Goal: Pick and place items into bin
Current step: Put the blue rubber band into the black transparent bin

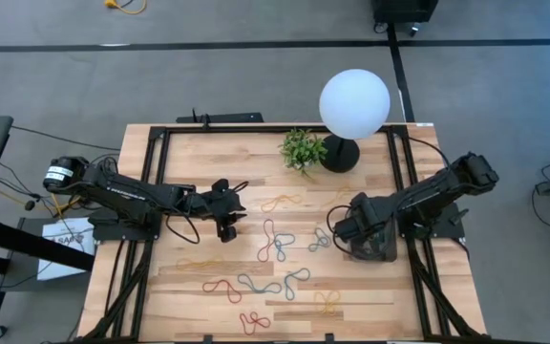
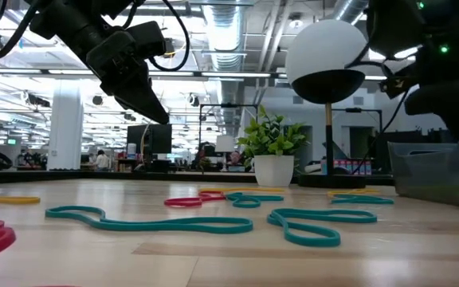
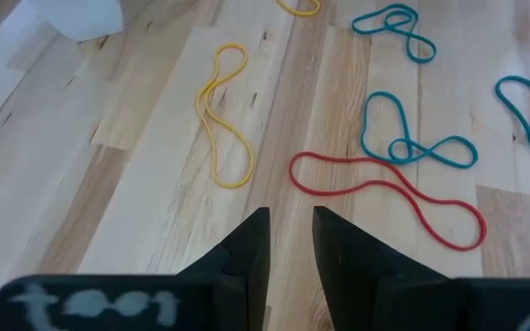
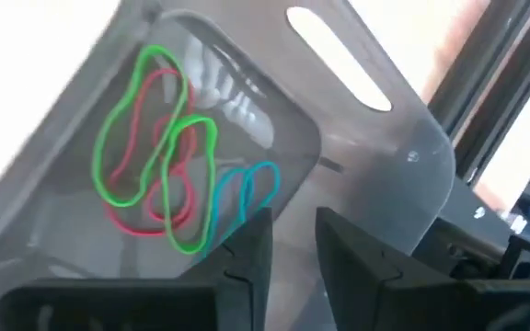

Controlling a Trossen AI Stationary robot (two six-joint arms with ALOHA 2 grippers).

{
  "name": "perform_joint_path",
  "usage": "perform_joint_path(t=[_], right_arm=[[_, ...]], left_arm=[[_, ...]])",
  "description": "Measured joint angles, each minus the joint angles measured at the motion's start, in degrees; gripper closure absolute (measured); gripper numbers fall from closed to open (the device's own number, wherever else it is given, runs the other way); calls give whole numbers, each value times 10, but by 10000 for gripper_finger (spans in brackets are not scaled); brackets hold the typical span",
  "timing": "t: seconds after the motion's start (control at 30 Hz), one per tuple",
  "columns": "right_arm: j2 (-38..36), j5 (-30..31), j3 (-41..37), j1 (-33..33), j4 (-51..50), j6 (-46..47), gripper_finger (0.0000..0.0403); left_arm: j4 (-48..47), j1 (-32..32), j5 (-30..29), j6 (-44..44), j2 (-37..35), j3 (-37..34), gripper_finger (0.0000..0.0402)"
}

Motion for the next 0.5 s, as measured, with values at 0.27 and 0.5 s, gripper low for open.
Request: perform_joint_path(t=[0.27, 0.5], right_arm=[[-4, 92, 101, 1, 32, -35, 332], [-3, 88, 130, -4, 257, -171, 332]], left_arm=[[0, 0, -3, 0, 0, 0, 326], [0, 0, -4, 0, 0, 0, 326]])
